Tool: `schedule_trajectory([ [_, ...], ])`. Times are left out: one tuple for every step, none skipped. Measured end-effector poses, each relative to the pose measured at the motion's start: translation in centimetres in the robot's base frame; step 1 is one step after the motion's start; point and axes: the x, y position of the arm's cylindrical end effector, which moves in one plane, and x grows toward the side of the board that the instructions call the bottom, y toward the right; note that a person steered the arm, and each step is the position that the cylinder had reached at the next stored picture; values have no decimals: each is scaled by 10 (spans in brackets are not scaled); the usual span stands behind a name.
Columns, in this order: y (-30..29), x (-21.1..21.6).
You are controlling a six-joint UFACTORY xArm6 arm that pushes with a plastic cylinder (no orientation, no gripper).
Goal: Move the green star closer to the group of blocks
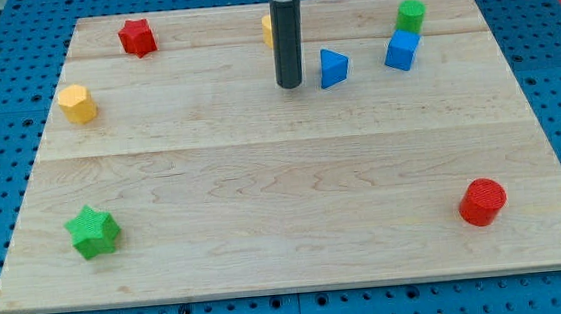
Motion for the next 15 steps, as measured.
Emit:
schedule_trajectory([
  [68, 0],
  [102, 0],
  [110, 8],
  [43, 91],
  [-87, 141],
  [-164, 211],
  [-232, 241],
  [-244, 207],
  [-161, 201],
  [-174, 157],
  [-182, 224],
  [-247, 204],
  [-198, 158],
  [-138, 131],
  [-68, 100],
])
